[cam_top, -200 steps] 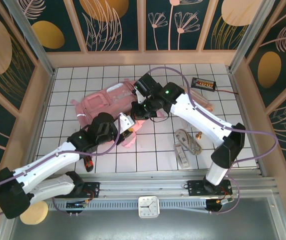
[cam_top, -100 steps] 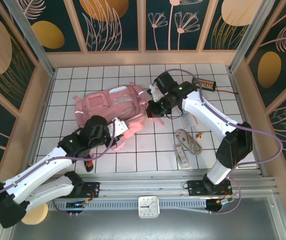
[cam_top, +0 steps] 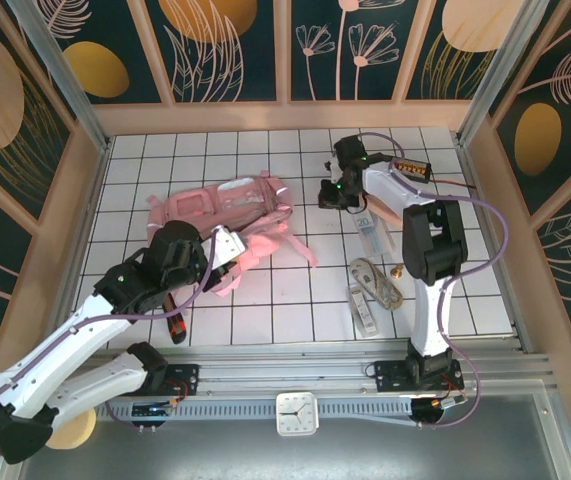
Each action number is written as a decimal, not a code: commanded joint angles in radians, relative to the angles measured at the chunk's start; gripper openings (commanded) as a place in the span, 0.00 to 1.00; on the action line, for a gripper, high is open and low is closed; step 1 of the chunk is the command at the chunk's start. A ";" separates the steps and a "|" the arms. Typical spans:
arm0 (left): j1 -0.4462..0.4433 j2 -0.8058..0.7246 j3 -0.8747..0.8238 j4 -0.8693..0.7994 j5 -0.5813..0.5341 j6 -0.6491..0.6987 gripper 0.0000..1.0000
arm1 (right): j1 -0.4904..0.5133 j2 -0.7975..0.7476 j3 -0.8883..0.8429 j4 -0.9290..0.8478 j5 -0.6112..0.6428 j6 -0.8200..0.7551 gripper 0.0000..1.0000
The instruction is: Pack books, pencil case, and school supplies into a backpack
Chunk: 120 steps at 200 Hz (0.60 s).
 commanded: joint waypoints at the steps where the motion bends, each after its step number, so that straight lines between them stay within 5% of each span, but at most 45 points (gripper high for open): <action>1: 0.004 -0.017 0.051 0.102 -0.025 0.016 0.00 | 0.093 -0.195 -0.051 0.073 -0.112 -0.052 0.84; 19: 0.009 -0.019 0.071 0.095 -0.048 0.037 0.00 | 0.085 -0.345 -0.227 0.166 -0.259 -0.049 0.98; 49: 0.021 -0.020 0.100 0.044 -0.041 0.054 0.00 | 0.105 -0.474 -0.391 0.285 -0.487 -0.083 0.99; 120: 0.024 0.027 0.208 -0.014 -0.015 0.061 0.00 | 0.165 -0.399 -0.395 0.310 -0.525 -0.150 0.92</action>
